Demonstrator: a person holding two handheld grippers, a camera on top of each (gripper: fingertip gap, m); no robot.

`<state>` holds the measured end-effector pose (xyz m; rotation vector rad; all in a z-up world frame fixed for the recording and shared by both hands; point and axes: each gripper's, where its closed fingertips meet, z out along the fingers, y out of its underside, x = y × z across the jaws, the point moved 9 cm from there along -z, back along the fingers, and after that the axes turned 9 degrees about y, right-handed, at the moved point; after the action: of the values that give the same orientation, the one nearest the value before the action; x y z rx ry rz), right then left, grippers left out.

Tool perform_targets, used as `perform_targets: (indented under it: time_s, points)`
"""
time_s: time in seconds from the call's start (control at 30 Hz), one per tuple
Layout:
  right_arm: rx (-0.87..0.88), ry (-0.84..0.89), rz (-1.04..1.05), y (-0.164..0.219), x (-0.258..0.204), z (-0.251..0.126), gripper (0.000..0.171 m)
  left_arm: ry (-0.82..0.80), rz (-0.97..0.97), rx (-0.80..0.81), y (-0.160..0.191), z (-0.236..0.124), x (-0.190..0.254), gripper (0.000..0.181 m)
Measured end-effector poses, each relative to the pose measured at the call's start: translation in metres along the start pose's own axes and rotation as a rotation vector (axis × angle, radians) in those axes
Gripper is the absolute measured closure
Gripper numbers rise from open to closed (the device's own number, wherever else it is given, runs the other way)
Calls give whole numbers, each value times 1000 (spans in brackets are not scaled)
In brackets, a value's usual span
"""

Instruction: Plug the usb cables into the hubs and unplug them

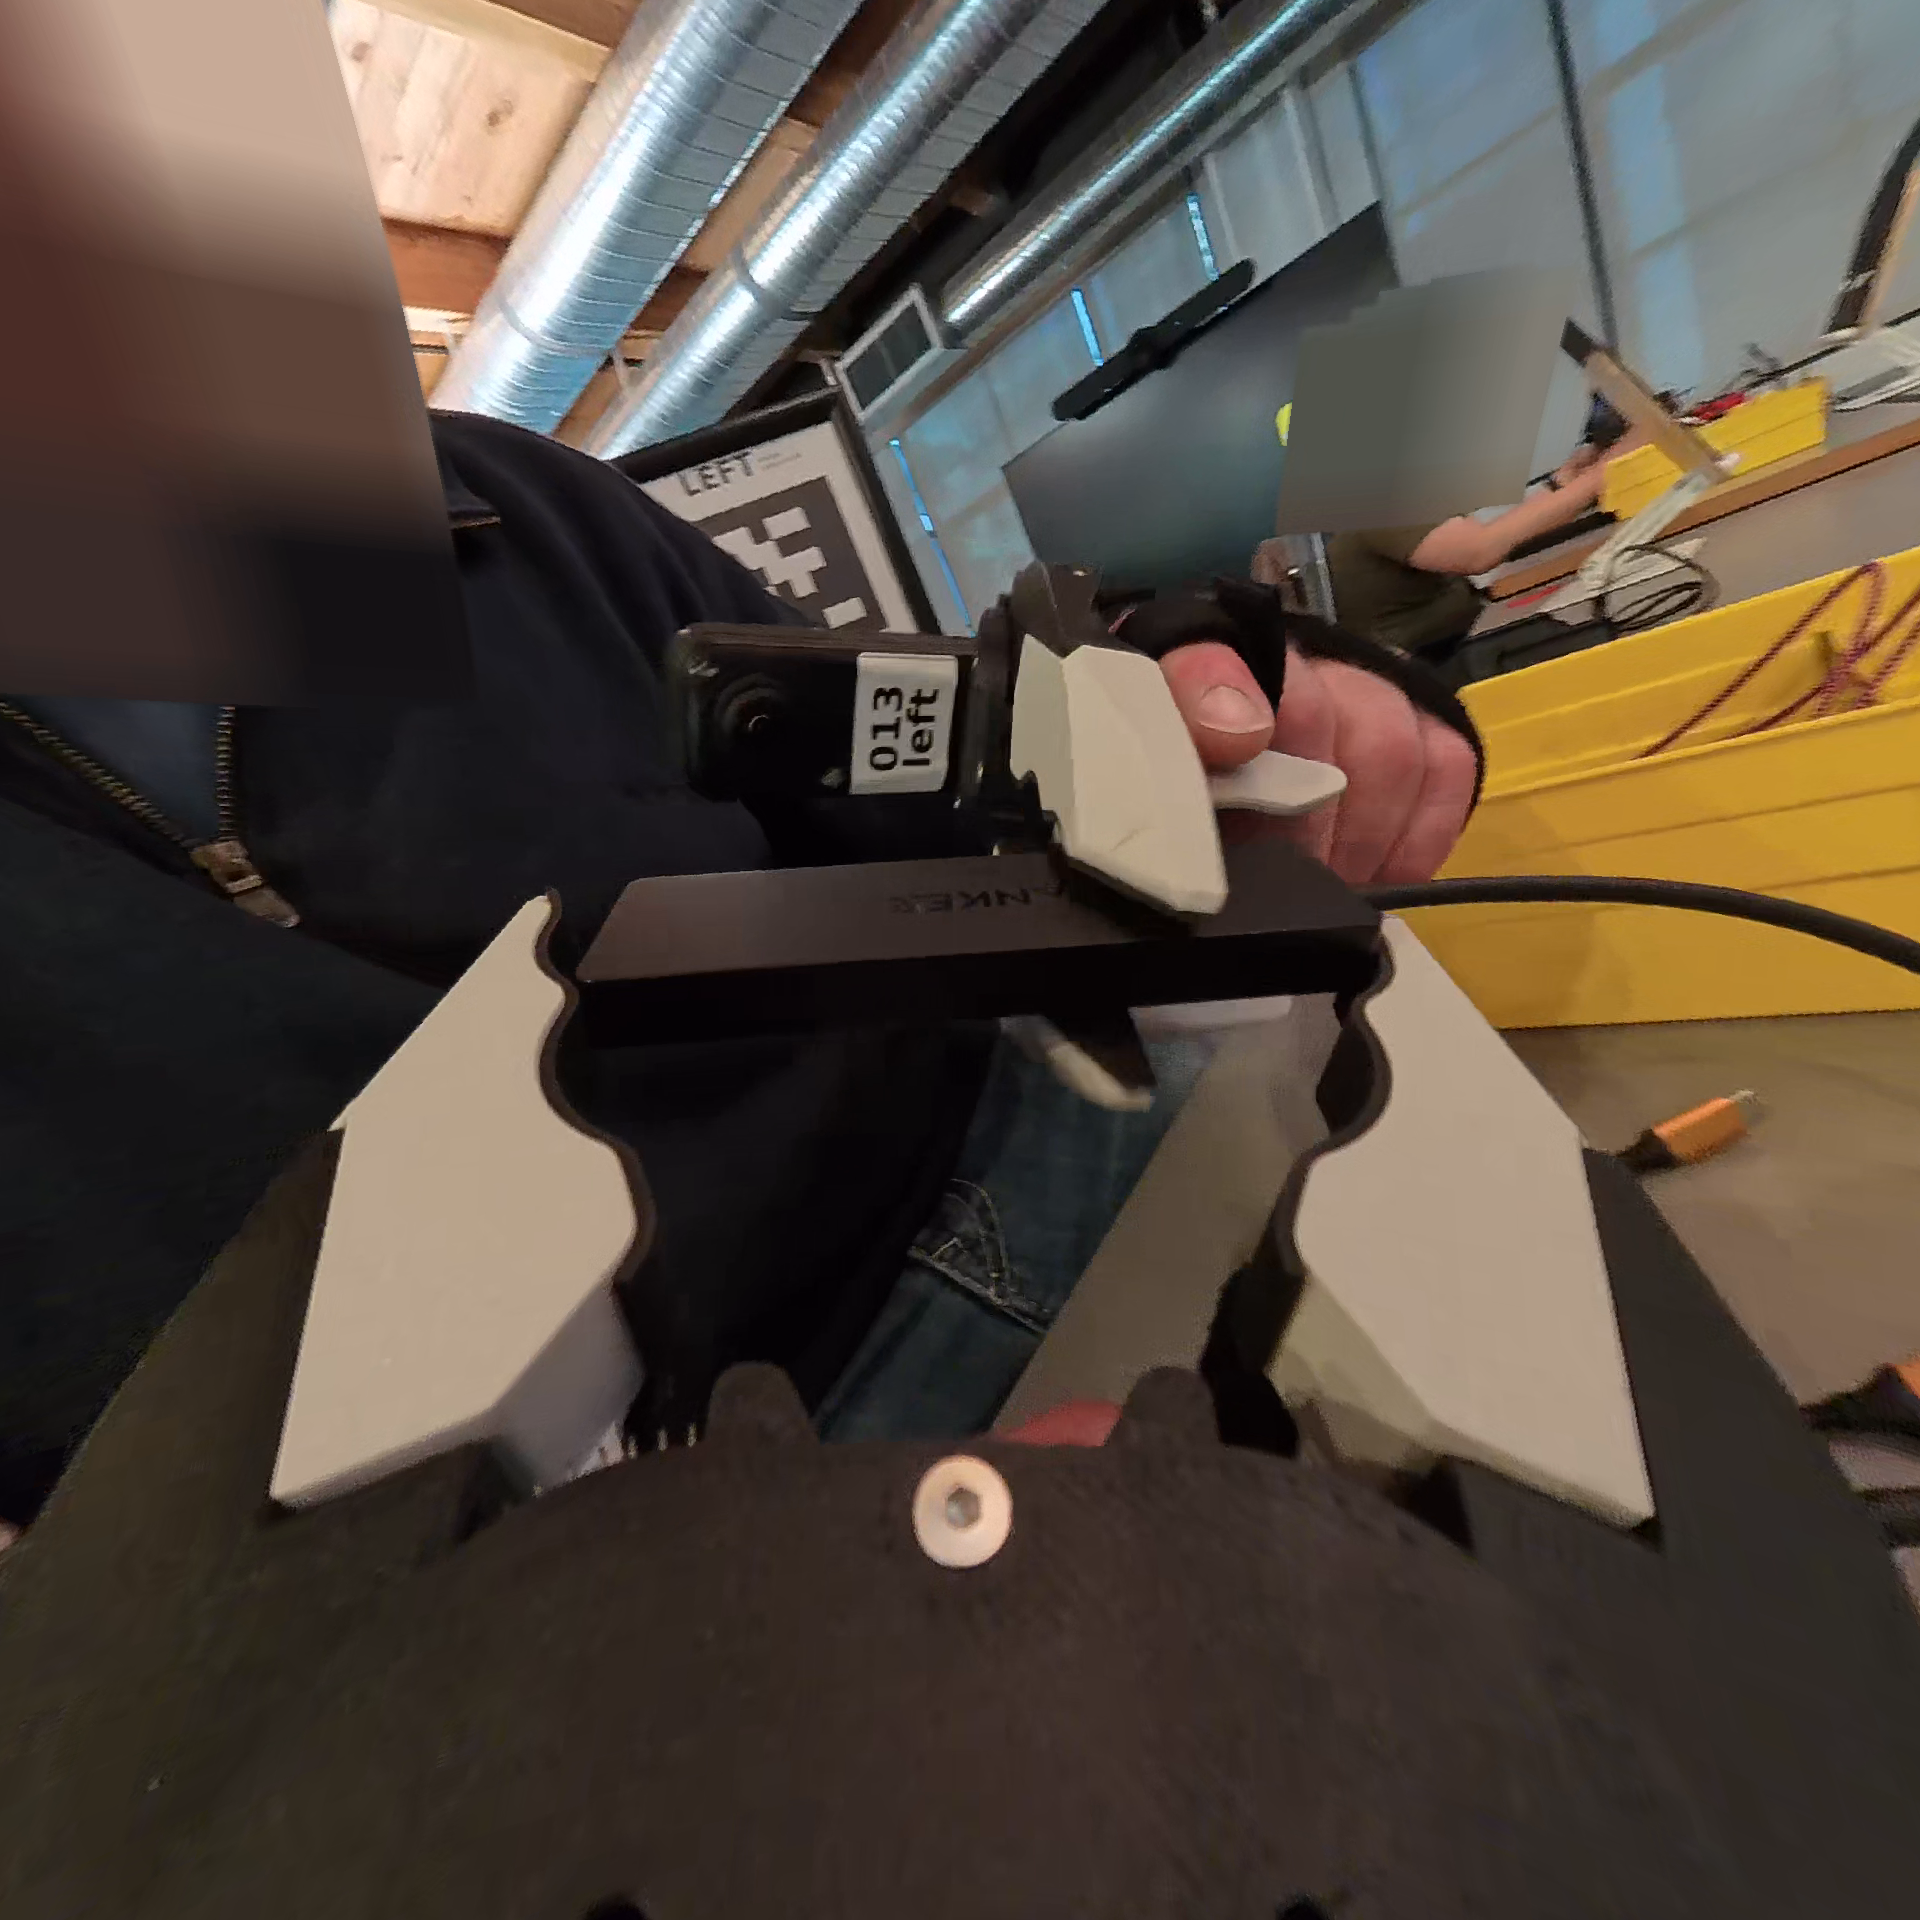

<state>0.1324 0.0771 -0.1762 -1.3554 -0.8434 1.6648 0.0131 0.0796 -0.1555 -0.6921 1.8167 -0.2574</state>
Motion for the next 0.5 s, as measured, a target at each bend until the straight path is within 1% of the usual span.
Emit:
perform_targets:
  time_s: [0.03,0.07,0.1,0.13,0.2,0.3,0.37,0.43,0.5]
  points:
    - [8,33,-14,-1,1,0,31,-4,-9,-21,2,2,1,147]
    - [11,71,-25,-2,3,0,31,-28,-15,-48,3,5,2,146]
    - [-1,118,-38,-1,5,1,31,-64,-20,-88,5,7,1,154]
    - [-22,163,-56,0,6,2,31,-93,-27,-109,7,7,0,167]
    - [-22,214,-86,0,4,5,31,-103,-35,-90,8,6,-1,168]
    - [-24,229,-88,-1,2,7,30,-101,13,-61,9,4,-1,169]
    - [-25,216,-92,1,2,6,35,-74,-26,-9,8,0,-5,171]
    - [-20,192,-89,1,0,6,34,-56,-36,13,7,-3,-7,171]
    - [-32,212,-91,-2,1,7,35,-53,-20,19,6,-5,-7,171]
